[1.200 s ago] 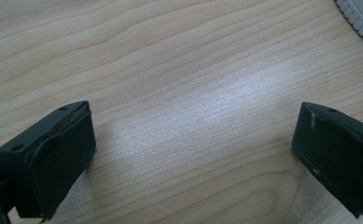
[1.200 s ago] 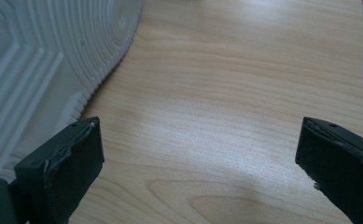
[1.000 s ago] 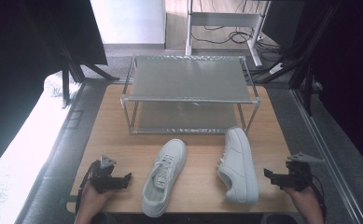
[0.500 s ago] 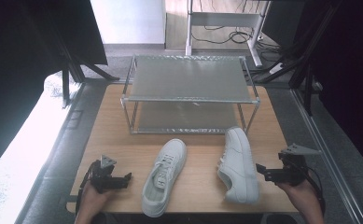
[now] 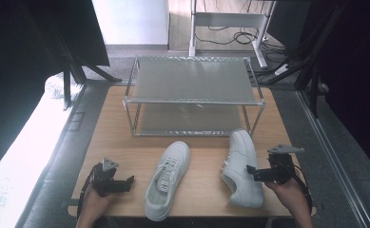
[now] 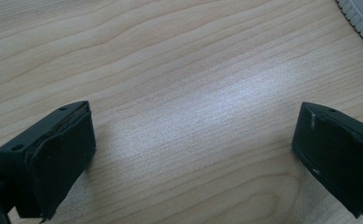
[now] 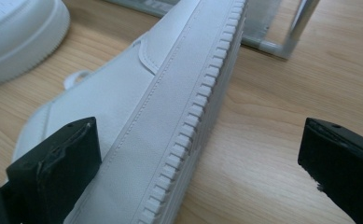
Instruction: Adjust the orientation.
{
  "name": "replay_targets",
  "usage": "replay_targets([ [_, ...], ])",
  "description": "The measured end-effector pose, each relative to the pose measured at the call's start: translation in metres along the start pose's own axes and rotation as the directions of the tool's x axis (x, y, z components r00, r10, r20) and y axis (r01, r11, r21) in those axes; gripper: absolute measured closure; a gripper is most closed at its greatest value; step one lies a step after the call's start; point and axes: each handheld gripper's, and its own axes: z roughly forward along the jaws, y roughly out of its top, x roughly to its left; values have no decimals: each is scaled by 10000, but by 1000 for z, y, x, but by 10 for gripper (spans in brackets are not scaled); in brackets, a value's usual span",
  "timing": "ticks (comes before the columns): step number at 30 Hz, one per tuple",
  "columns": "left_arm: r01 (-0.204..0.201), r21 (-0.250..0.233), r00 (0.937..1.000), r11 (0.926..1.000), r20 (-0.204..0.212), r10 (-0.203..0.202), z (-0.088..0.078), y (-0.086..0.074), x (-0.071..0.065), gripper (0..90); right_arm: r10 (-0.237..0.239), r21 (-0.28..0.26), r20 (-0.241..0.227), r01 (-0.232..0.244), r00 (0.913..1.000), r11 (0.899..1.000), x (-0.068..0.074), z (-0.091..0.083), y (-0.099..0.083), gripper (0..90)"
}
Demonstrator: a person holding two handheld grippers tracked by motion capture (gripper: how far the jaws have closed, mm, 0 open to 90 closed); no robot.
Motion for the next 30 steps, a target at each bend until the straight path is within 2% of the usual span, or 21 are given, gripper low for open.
replay_targets([
  [5,7,-10,10000,10000,-11,-7,0,0,0,0,60,-72,66,-59,10000,10000,-3,-2,-2,0],
  [8,6,-10,10000,10000,-12,-6,0,0,0,0,338,-136,-29,-339,9994,9993,-9,-4,-5,0],
  [9,8,-9,10000,10000,-11,-8,0,0,0,0,573,-219,-71,-575,9983,9981,-14,-6,-8,0],
  [11,8,-9,10000,10000,-11,-8,0,0,0,0,685,-258,-65,-686,9976,9973,-17,-8,-10,0],
  [15,13,-9,10000,10000,-16,-13,0,0,0,0,1003,-333,292,-993,9945,9945,-31,-18,-15,0],
  [16,13,-10,10000,10000,-17,-13,0,0,0,0,1003,-333,292,-993,9945,9945,-31,-18,-15,0],
  [18,21,-16,10000,10000,-17,-21,0,0,0,0,1072,-289,598,-1057,9924,9940,-39,-22,-18,0],
  [19,22,-12,10000,10000,-21,-22,0,0,0,0,1204,-242,982,-1186,9879,9926,-47,-26,-23,0],
  [21,23,-12,10000,10000,-23,-23,0,0,0,0,1266,-208,1154,-1250,9852,9919,-51,-27,-26,0],
  [22,37,-16,10000,10000,-28,-37,0,0,0,0,1448,-130,1398,-1444,9795,9894,-60,-29,-32,10],
  [24,44,-17,10000,10000,-34,-45,0,0,0,0,1678,-11,1566,-1697,9733,9855,-70,-28,-40,33],
  [25,44,-17,10000,10000,-34,-45,0,0,0,0,1678,-11,1566,-1697,9733,9855,-70,-28,-40,33],
  [26,45,-12,10000,10000,-29,-45,0,0,0,0,2044,82,1565,-2082,9663,9780,-78,-26,-49,97],
  [27,47,-12,10000,10000,-31,-47,0,0,0,0,2182,104,1608,-2227,9626,9748,-82,-24,-53,121],
  [28,48,-12,10000,10000,-33,-48,0,0,0,0,2182,104,1608,-2227,9626,9748,-82,-24,-53,121],
  [29,50,-13,10000,10000,-31,-50,0,0,0,0,2371,224,1896,-2456,9528,9691,-88,-21,-59,140],
  [30,50,-13,10000,10000,-31,-50,0,0,0,0,2437,250,1898,-2528,9511,9672,-91,-20,-61,136],
])
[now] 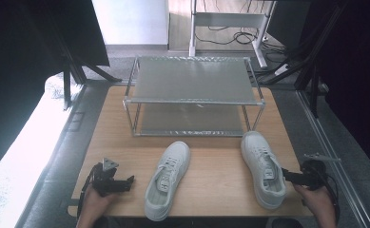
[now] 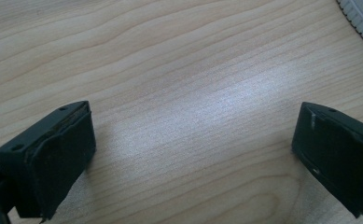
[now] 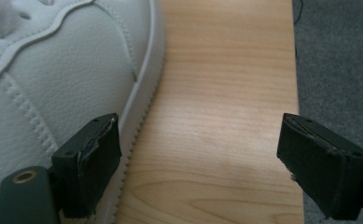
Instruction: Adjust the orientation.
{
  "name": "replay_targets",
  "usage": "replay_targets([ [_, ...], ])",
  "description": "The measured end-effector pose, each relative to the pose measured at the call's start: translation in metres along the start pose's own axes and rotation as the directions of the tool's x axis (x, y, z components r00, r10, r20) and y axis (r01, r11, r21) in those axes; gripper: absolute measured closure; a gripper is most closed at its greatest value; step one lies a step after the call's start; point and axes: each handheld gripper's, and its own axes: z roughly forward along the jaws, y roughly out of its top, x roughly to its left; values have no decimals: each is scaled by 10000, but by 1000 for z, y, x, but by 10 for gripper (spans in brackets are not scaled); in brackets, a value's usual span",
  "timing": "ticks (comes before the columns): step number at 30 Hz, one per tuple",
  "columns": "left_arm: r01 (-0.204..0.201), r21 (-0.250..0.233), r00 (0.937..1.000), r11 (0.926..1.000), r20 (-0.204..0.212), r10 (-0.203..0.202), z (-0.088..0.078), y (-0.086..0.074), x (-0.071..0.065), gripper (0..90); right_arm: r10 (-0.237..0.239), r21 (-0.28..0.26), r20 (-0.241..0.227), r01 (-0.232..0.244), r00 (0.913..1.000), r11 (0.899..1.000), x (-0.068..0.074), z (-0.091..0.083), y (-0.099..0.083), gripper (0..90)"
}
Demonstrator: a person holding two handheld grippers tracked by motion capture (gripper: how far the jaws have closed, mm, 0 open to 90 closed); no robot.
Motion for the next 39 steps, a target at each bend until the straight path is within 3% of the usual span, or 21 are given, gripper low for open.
replay_targets([
  [2,-2,0,10000,10000,-2,2,0,0,0,0,212,-19,-397,-213,9990,9998,-5,1,-2,123],
  [13,17,14,10000,10000,-22,-17,0,0,0,0,-188,-294,-188,183,9996,9994,-4,-5,-2,112],
  [17,27,177,10000,9998,-34,-27,-1,1,0,0,-298,-420,-456,278,9985,9987,-5,-13,-2,89],
  [19,16,448,10000,9990,-32,-15,-3,3,1,0,-568,-636,-573,531,9967,9966,-4,-19,-2,118],
  [22,90,675,10000,9977,-4,-90,-6,5,0,25,-591,-852,-758,526,9954,9950,-3,-27,-1,139],
  [26,69,464,10000,9989,61,-71,-15,9,-2,40,-533,-1013,-753,455,9957,9938,-2,-34,0,139],
  [28,202,28,9985,9998,503,-203,-28,17,-6,43,-568,-1091,-853,473,9947,9929,0,-41,2,137],
  [29,202,28,9985,9998,503,-203,-28,17,-6,44,-568,-1091,-853,473,9947,9929,0,-41,2,137],
  [31,344,-247,9938,9991,1069,-316,-40,25,-13,45,-572,-1121,-888,471,9944,9926,2,-47,4,131],
  [39,111,-524,9835,9986,1809,-14,-67,44,-37,104,-526,-1087,-1234,392,9910,9933,12,-59,8,132],
])
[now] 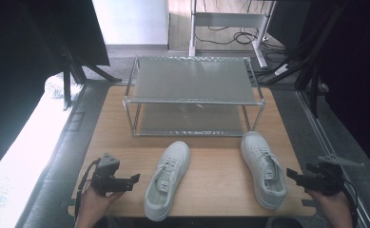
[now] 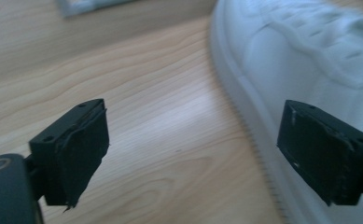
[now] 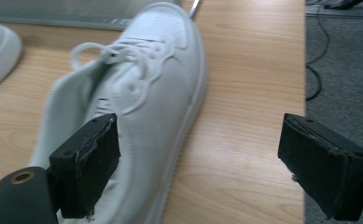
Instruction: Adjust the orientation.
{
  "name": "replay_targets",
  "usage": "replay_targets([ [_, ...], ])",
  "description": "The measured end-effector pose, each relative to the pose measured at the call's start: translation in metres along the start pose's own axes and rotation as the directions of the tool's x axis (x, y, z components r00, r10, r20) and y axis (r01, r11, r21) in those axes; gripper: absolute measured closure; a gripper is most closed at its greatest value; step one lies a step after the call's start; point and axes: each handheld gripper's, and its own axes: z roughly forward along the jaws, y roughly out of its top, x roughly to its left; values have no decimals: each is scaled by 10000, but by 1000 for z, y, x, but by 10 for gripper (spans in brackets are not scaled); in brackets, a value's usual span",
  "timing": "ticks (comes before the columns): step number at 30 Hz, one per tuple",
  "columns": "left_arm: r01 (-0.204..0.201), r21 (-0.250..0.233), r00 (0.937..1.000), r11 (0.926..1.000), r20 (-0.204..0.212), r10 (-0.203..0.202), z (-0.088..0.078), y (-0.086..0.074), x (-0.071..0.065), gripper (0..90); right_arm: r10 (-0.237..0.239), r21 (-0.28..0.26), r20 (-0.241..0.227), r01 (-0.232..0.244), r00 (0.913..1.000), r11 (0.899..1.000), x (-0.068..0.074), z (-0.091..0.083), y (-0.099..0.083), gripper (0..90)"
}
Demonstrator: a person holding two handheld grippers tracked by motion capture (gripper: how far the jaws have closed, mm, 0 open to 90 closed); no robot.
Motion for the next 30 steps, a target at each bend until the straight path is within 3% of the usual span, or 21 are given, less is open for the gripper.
replay_targets([
  [4,-310,129,9989,9994,368,305,-7,10,-19,107,-326,169,-183,329,9993,9993,13,1,1,132],
  [8,-407,275,9976,9988,578,391,-5,13,-28,131,-425,305,-222,432,9988,9986,17,8,1,132],
  [13,-583,673,9944,9960,918,520,10,16,-40,138,-538,675,-142,547,9984,9962,22,27,0,139],
  [14,-815,847,9907,9931,1159,714,17,17,-45,137,-537,743,-131,545,9985,9957,23,30,-1,140],
  [19,-1077,1146,9876,9876,1268,930,31,19,-53,137,-433,995,-50,436,9991,9941,23,43,-2,142],
  [22,-883,1363,9920,9867,1018,747,41,22,-53,145,-370,1001,-55,374,9993,9943,23,47,-2,151],
  [25,-760,1648,9942,9834,873,622,53,21,-49,152,92,970,-39,-88,9999,9952,19,53,-1,198],
  [28,-136,1649,9944,9862,1058,-40,63,17,-41,147,236,1073,-70,-227,9997,9940,19,58,-1,228],
  [30,48,1618,9938,9868,1089,-227,63,17,-38,154,399,1039,-132,-384,9991,9938,19,61,0,252],
])
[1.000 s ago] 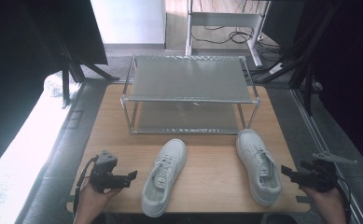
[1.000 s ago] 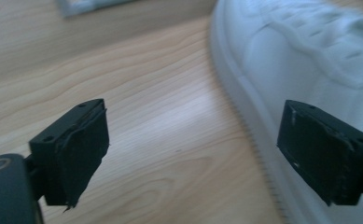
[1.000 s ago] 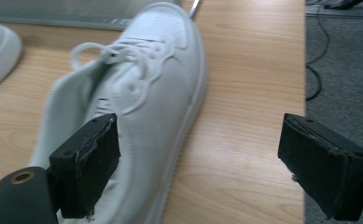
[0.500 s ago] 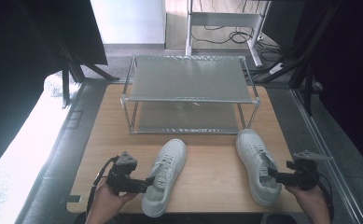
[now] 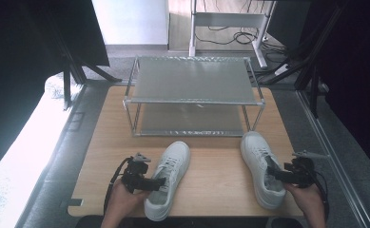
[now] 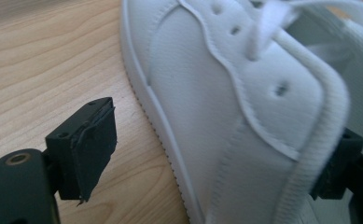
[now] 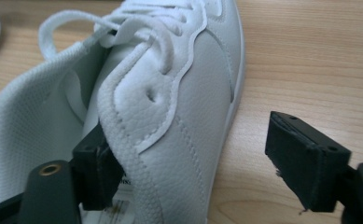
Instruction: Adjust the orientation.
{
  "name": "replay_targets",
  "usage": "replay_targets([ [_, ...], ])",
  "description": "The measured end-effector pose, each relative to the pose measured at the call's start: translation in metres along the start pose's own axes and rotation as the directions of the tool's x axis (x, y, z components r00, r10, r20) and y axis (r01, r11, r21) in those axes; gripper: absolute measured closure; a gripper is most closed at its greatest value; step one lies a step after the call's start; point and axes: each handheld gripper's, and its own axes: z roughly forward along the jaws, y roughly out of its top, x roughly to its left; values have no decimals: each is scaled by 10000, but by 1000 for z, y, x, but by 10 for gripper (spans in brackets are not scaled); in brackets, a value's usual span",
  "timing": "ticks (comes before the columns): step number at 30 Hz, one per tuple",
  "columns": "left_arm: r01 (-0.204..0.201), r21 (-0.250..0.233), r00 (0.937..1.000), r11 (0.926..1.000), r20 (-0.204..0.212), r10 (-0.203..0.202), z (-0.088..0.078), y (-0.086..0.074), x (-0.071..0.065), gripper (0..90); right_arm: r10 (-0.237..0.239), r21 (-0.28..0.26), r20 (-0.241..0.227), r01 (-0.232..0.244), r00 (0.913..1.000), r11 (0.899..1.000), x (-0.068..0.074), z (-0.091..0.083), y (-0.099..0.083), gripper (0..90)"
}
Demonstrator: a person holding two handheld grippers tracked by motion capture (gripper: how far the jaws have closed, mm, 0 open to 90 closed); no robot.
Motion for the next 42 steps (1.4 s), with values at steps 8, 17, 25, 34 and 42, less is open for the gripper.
replay_targets([
  [8,284,-16,9996,9996,10,-284,5,3,-1,204,90,229,180,-94,9998,9997,0,6,8,414],
  [17,686,-225,9890,9974,1325,-651,7,-2,10,400,32,346,91,-35,10000,9994,2,10,9,604],
  [25,1643,-716,9706,9838,1894,-1483,-1,-10,34,449,238,224,-359,-230,9991,9995,-6,8,6,657],
  [34,1226,-292,9789,9920,1679,-1161,1,-5,31,473,61,331,-295,-51,9995,9994,-4,8,7,654],
  [42,414,296,9972,9987,618,-432,0,5,21,579,-87,532,-164,96,9998,9985,-4,6,9,721],
])
